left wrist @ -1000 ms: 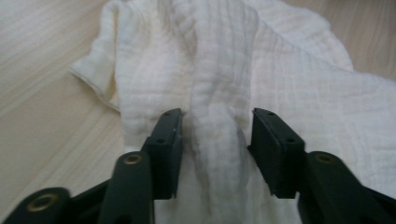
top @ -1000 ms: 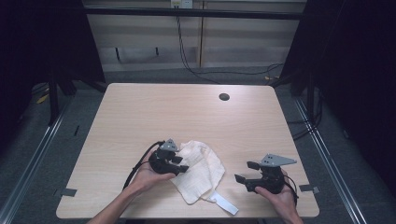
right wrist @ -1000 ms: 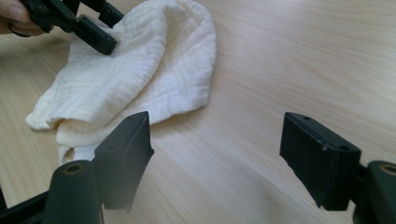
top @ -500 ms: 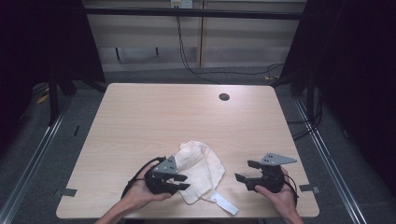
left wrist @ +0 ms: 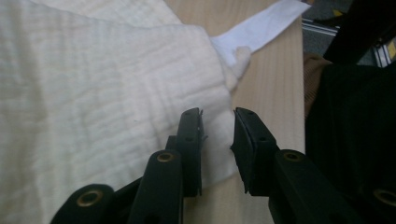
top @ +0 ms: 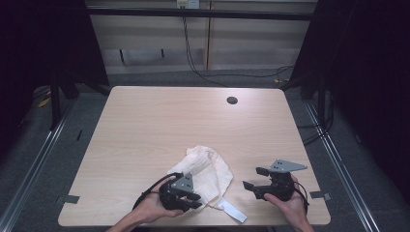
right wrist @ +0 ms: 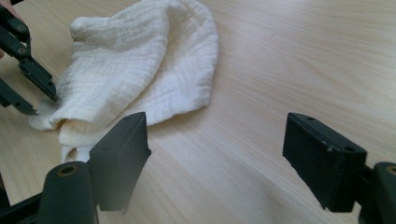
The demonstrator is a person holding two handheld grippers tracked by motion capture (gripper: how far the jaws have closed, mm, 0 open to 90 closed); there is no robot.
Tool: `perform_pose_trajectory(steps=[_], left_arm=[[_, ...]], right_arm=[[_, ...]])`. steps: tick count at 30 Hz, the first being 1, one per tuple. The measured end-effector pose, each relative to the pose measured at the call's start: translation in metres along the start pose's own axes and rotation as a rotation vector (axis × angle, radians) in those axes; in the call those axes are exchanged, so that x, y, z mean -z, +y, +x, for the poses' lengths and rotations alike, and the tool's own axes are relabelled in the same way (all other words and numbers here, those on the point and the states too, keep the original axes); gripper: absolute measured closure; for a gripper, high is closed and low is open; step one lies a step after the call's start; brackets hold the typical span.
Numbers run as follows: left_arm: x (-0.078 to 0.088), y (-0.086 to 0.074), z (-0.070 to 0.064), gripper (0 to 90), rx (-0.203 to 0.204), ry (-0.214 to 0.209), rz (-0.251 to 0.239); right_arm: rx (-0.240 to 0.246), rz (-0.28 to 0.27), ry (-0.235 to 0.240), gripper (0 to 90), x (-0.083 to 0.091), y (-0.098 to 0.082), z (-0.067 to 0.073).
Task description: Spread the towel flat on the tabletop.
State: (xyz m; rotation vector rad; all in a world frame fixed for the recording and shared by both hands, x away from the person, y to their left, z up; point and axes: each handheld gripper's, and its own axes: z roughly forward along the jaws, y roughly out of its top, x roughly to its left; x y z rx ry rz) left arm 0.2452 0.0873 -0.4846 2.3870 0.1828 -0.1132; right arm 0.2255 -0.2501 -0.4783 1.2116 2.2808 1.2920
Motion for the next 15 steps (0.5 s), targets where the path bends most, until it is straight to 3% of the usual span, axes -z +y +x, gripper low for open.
perform_pose_trajectory(steps=[6, 8, 9, 10, 12, 15], left_arm=[[-0.001, -0.009, -0.008, 61.4, -0.007, 0.010, 0.013], [-0.004, -0.009, -0.008, 59.8, -0.005, 0.016, -0.010], [-0.003, -0.008, -0.008, 59.5, -0.029, 0.030, 0.011], [-0.005, -0.007, -0.009, 59.5, -0.029, 0.028, -0.005], [-0.006, -0.006, -0.013, 59.7, -0.053, 0.054, 0.017], [-0.006, -0.004, -0.016, 65.7, -0.080, 0.071, 0.026]], right_arm=[[0.001, 0.012, 0.008, 22.5, 0.000, 0.000, 0.001], [0.003, 0.012, 0.010, 22.8, -0.001, 0.000, 0.001], [0.002, 0.015, 0.009, 22.8, -0.001, 0.000, 0.001], [0.002, 0.014, 0.011, 22.8, -0.001, 0.000, 0.001], [0.005, 0.018, 0.012, 22.9, -0.002, 0.000, 0.001], [0.009, 0.020, 0.010, 23.0, -0.002, 0.000, 0.001]])
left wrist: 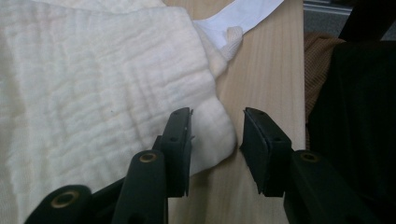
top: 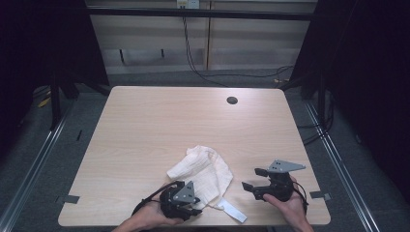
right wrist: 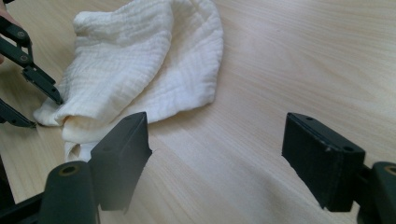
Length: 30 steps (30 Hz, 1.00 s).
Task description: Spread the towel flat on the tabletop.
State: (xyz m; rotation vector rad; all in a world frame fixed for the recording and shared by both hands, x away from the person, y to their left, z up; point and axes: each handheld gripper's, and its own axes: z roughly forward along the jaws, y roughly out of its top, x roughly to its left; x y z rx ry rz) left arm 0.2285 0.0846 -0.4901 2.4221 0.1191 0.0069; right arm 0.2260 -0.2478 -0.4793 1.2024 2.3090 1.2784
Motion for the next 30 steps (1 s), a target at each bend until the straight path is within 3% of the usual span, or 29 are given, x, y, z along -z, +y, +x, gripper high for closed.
perform_pose_trajectory(steps=[3, 5, 8, 11, 12, 14, 19, 23, 30], left_arm=[[0.000, 0.001, -0.003, 77.4, -0.020, 0.002, 0.002], [0.000, 0.001, 0.000, 83.8, -0.008, -0.012, 0.000], [0.002, 0.003, 0.010, 86.6, 0.053, -0.038, -0.017], [0.019, 0.009, 0.021, 86.8, 0.103, -0.055, -0.107], [0.028, 0.011, 0.026, 86.8, 0.106, -0.048, -0.135], [0.043, 0.010, 0.032, 86.7, 0.165, -0.038, -0.229], [0.064, -0.004, 0.049, 86.8, 0.219, 0.062, -0.250], [0.077, -0.014, 0.061, 86.7, 0.267, 0.094, -0.282], [0.095, -0.023, 0.074, 86.7, 0.307, 0.142, -0.334]], right_arm=[[0.013, 0.013, -0.016, 23.3, -0.001, 0.000, 0.002], [0.016, 0.014, -0.010, 23.4, -0.001, 0.000, 0.003], [0.021, 0.016, -0.006, 23.9, -0.001, 0.000, 0.003], [0.023, 0.016, 0.004, 27.9, -0.001, -0.001, 0.003], [0.026, 0.021, 0.002, 30.4, -0.001, -0.001, 0.004], [0.035, 0.029, 0.029, 34.1, -0.001, -0.002, 0.005], [0.042, 0.042, 0.068, 35.7, -0.003, 0.000, 0.010], [0.028, 0.056, 0.088, 40.3, -0.001, 0.003, 0.014], [0.081, 0.064, 0.164, 44.3, -0.007, 0.010, 0.031]])
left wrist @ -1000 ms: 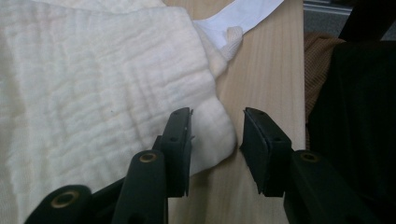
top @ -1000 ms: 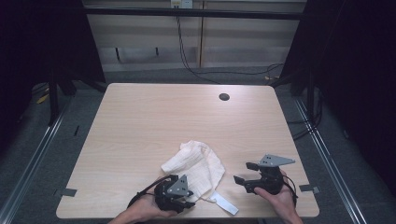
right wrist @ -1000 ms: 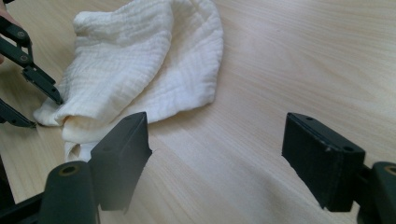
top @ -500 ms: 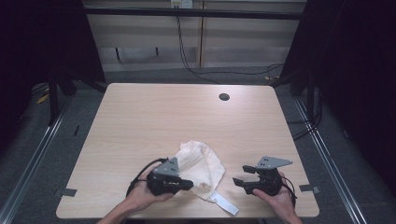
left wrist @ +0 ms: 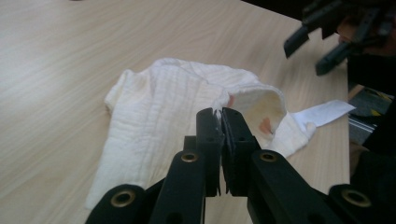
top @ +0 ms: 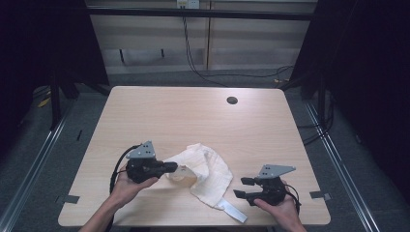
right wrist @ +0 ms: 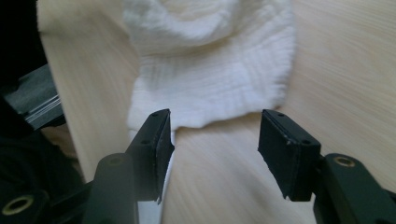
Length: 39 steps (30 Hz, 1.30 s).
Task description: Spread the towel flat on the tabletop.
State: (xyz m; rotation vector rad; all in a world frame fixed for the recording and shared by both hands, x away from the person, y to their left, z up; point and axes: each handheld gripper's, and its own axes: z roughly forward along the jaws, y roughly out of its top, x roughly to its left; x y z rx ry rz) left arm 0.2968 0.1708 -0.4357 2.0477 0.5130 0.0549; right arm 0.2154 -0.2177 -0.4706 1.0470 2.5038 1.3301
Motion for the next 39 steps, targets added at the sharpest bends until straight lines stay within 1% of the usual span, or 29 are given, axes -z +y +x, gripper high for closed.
perform_pose_trajectory(steps=[1, 3, 4, 5, 7, 8, 9, 10, 11, 13, 14, 15, 17, 18, 19, 20, 21, 22, 24, 26, 27, 31, 32, 33, 34, 35, 36, 37, 39], left_arm=[[0.000, 0.000, 0.001, 86.7, -0.003, 0.012, 0.001], [0.001, -0.002, 0.004, 86.7, 0.002, 0.017, 0.002], [0.002, -0.002, 0.005, 86.7, 0.007, 0.022, -0.001], [0.002, -0.002, 0.006, 86.7, 0.012, 0.022, -0.004], [0.004, -0.003, 0.008, 86.7, 0.015, 0.022, -0.012], [0.004, -0.004, 0.008, 86.7, 0.023, 0.021, -0.012], [0.004, -0.005, 0.009, 86.7, 0.019, 0.025, -0.008], [0.004, -0.006, 0.010, 86.7, 0.021, 0.024, -0.005], [0.003, -0.007, 0.012, 86.7, 0.032, 0.022, -0.007], [0.003, -0.008, 0.012, 86.7, 0.033, 0.028, 0.001], [0.002, -0.009, 0.011, 86.6, 0.031, 0.024, 0.007], [0.001, -0.010, 0.010, 86.6, 0.025, 0.025, 0.010], [-0.001, -0.010, 0.009, 86.6, 0.026, 0.019, 0.019], [-0.002, -0.010, 0.010, 86.6, 0.025, 0.024, 0.022], [-0.003, -0.011, 0.011, 86.6, 0.030, 0.022, 0.022], [-0.003, -0.011, 0.011, 86.6, 0.034, 0.025, 0.022], [-0.003, -0.011, 0.013, 86.6, 0.036, 0.027, 0.025], [-0.003, -0.012, 0.014, 86.6, 0.041, 0.029, 0.023], [-0.002, -0.013, 0.016, 86.6, 0.046, 0.036, 0.024], [-0.001, -0.014, 0.019, 86.5, 0.056, 0.040, 0.018], [0.000, -0.014, 0.020, 86.5, 0.056, 0.042, 0.017], [0.004, -0.016, 0.022, 86.5, 0.065, 0.049, 0.009], [0.004, -0.016, 0.022, 86.5, 0.064, 0.050, 0.007], [0.004, -0.016, 0.023, 86.4, 0.069, 0.049, 0.004], [0.005, -0.017, 0.023, 86.3, 0.071, 0.050, 0.006], [0.005, -0.017, 0.023, 86.3, 0.068, 0.051, 0.009], [0.005, -0.017, 0.023, 86.3, 0.068, 0.052, 0.010], [0.005, -0.017, 0.023, 86.3, 0.069, 0.050, 0.008], [0.006, -0.017, 0.024, 86.4, 0.066, 0.051, 0.003]], right_arm=[[0.015, 0.008, 0.005, 44.9, -0.003, 0.003, 0.003], [0.031, 0.015, 0.044, 46.7, -0.011, 0.009, 0.010], [0.045, 0.031, 0.050, 47.1, -0.017, 0.013, 0.014], [0.060, 0.052, 0.071, 48.8, -0.024, 0.017, 0.018], [0.106, 0.090, 0.099, 54.3, -0.039, 0.024, 0.026], [0.128, 0.110, 0.116, 55.8, -0.046, 0.026, 0.029], [0.140, 0.110, 0.120, 58.0, -0.052, 0.026, 0.032], [0.132, 0.113, 0.143, 60.4, -0.058, 0.025, 0.033], [0.143, 0.122, 0.143, 61.2, -0.062, 0.023, 0.033], [0.163, 0.141, 0.149, 64.2, -0.065, 0.023, 0.034], [0.170, 0.134, 0.150, 65.0, -0.064, 0.024, 0.033], [0.163, 0.137, 0.135, 66.5, -0.063, 0.024, 0.034], [0.176, 0.138, 0.146, 67.7, -0.063, 0.023, 0.034], [0.183, 0.148, 0.142, 67.7, -0.064, 0.021, 0.035], [0.181, 0.149, 0.153, 67.7, -0.065, 0.020, 0.035], [0.183, 0.158, 0.162, 67.1, -0.066, 0.018, 0.036], [0.192, 0.163, 0.156, 66.6, -0.067, 0.016, 0.037], [0.192, 0.167, 0.165, 66.1, -0.067, 0.014, 0.038], [0.203, 0.175, 0.152, 63.1, -0.067, 0.011, 0.039], [0.211, 0.166, 0.157, 59.1, -0.068, 0.008, 0.041], [0.220, 0.167, 0.163, 59.3, -0.068, 0.008, 0.042], [0.275, 0.160, 0.093, 70.3, -0.068, 0.007, 0.048], [0.290, 0.161, 0.076, 71.6, -0.068, 0.007, 0.049], [0.290, 0.165, 0.067, 72.5, -0.068, 0.007, 0.049], [0.283, 0.170, 0.067, 73.3, -0.068, 0.008, 0.049], [0.264, 0.172, 0.073, 75.3, -0.068, 0.009, 0.047], [0.235, 0.167, 0.084, 80.3, -0.069, 0.009, 0.044], [0.219, 0.165, 0.083, 83.3, -0.069, 0.009, 0.041], [0.185, 0.158, 0.100, 85.8, -0.069, 0.010, 0.036]])
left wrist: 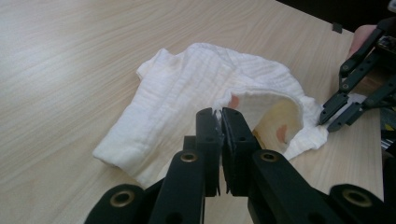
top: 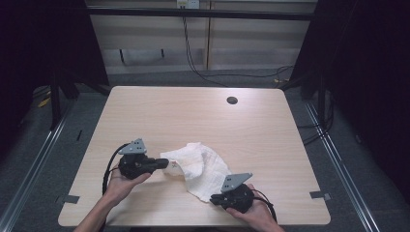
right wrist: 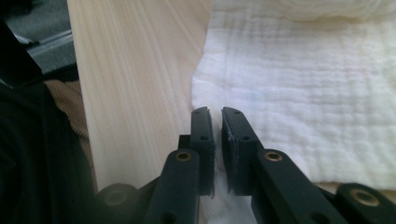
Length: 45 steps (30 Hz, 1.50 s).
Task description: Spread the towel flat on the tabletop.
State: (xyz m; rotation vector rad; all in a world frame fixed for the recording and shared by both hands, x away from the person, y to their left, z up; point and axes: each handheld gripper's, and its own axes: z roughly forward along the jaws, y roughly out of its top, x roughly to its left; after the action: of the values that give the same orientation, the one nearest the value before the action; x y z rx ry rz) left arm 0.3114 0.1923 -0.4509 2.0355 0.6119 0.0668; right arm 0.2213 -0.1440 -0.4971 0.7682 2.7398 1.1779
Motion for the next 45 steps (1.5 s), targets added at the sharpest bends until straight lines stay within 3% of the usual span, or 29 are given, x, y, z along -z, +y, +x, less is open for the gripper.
perform_pose_trajectory(steps=[2, 5, 15, 23, 27, 34, 36, 40, 45], left_arm=[[0.001, 0.000, 0.001, 86.4, 0.001, 0.001, 0.000], [0.002, 0.001, 0.002, 86.4, 0.003, 0.003, -0.006], [0.006, 0.005, 0.002, 86.6, 0.010, -0.008, -0.025], [0.012, 0.011, 0.002, 87.0, 0.007, -0.004, -0.047], [0.020, 0.017, -0.001, 87.0, -0.004, 0.008, -0.090], [0.030, 0.023, 0.000, 87.0, -0.007, 0.024, -0.118], [0.034, 0.026, -0.002, 87.1, -0.005, 0.027, -0.150], [0.039, 0.036, -0.010, 87.1, -0.040, 0.014, -0.167], [0.051, 0.053, -0.010, 87.1, -0.057, 0.035, -0.215]], right_arm=[[-0.025, -0.020, 0.004, 86.1, 0.003, 0.002, -0.004], [-0.087, -0.093, 0.034, 86.6, 0.015, 0.004, -0.012], [-0.173, -0.241, -0.017, 87.3, 0.052, 0.010, -0.038], [-0.172, -0.306, -0.051, 87.4, 0.079, 0.019, -0.049], [-0.184, -0.357, -0.040, 87.4, 0.095, 0.025, -0.057], [-0.155, -0.409, -0.072, 87.4, 0.115, 0.045, -0.065], [-0.143, -0.408, -0.083, 87.4, 0.119, 0.052, -0.066], [-0.130, -0.436, -0.092, 87.5, 0.130, 0.065, -0.069], [-0.116, -0.471, -0.106, 87.6, 0.142, 0.079, -0.073]])
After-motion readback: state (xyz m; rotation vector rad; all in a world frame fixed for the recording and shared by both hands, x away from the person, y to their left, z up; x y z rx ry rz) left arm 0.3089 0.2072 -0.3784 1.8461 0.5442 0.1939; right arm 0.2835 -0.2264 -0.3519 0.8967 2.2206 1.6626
